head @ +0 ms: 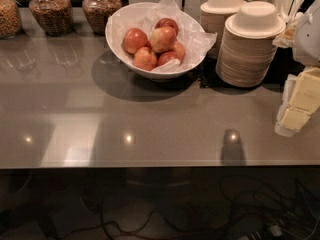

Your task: Pick apple from white bowl

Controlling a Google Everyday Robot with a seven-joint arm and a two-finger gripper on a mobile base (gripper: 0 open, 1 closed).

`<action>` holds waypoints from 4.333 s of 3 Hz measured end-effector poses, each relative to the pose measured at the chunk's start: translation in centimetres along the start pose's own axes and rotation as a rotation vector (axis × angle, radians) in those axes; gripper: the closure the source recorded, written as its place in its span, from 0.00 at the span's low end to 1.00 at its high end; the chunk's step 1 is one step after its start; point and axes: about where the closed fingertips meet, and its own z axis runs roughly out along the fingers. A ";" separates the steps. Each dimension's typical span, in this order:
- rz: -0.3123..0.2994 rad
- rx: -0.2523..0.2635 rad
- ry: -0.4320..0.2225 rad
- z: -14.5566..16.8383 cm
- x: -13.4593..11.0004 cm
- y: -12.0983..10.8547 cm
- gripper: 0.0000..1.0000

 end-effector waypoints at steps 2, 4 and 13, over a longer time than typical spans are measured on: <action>0.003 0.017 -0.021 0.1 -0.2 -0.3 0.00; 0.000 0.094 -0.228 3.3 -3.4 -4.3 0.00; 0.051 0.328 -0.662 11.0 -21.1 -21.2 0.18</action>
Offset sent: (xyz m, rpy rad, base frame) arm 0.0083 0.0019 -0.0049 0.0380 -0.0276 -0.0025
